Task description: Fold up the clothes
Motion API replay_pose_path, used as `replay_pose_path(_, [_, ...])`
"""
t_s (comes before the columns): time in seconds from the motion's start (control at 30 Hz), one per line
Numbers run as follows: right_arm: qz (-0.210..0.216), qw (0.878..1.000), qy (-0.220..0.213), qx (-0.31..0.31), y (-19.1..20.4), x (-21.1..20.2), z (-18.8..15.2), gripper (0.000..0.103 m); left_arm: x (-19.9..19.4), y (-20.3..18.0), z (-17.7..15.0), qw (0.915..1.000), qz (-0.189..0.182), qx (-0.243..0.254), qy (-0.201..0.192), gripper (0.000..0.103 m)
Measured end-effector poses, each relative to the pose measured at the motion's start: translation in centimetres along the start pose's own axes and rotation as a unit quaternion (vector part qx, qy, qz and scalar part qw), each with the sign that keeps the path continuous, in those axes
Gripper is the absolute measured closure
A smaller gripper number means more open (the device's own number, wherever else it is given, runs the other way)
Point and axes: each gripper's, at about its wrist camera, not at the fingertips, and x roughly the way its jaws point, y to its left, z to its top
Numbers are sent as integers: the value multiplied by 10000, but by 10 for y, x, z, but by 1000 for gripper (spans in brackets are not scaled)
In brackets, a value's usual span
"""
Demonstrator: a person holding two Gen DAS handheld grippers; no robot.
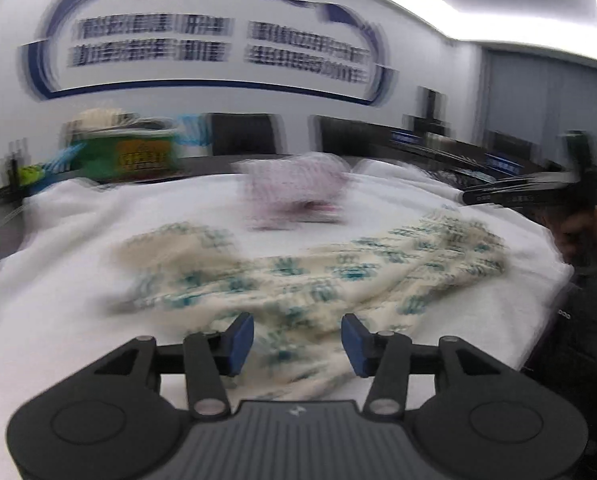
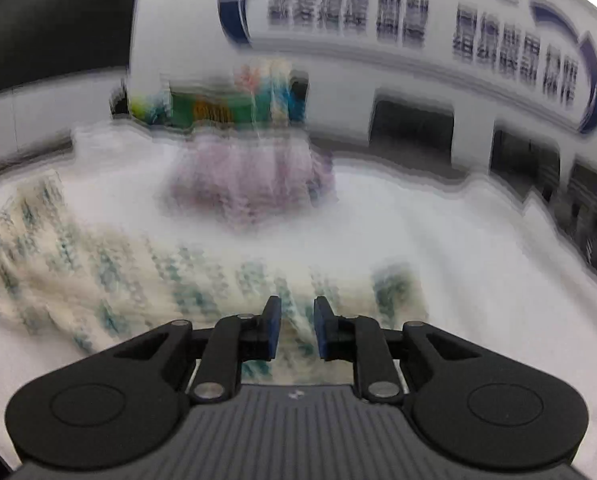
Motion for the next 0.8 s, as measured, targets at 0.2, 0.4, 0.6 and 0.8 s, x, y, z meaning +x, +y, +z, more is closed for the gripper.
replay_pose_path(0.2, [1673, 9827, -222, -758, 110, 57, 56, 68, 27, 27, -4, 9962, 303, -677, 451, 97])
replay_pose_path(0.4, [2597, 9484, 140, -1816, 222, 140, 92, 60, 16, 36, -23, 9929, 659, -954, 252, 97])
replay_pose_path(0.6, [3082, 9289, 800, -1893, 241, 172, 87, 102, 16, 41, -29, 9924, 700, -990, 223, 92])
replay_pose_path(0.8, [3378, 9226, 1140, -1473, 213, 153, 71, 99, 12, 43, -20, 9935, 630, -928, 205, 87])
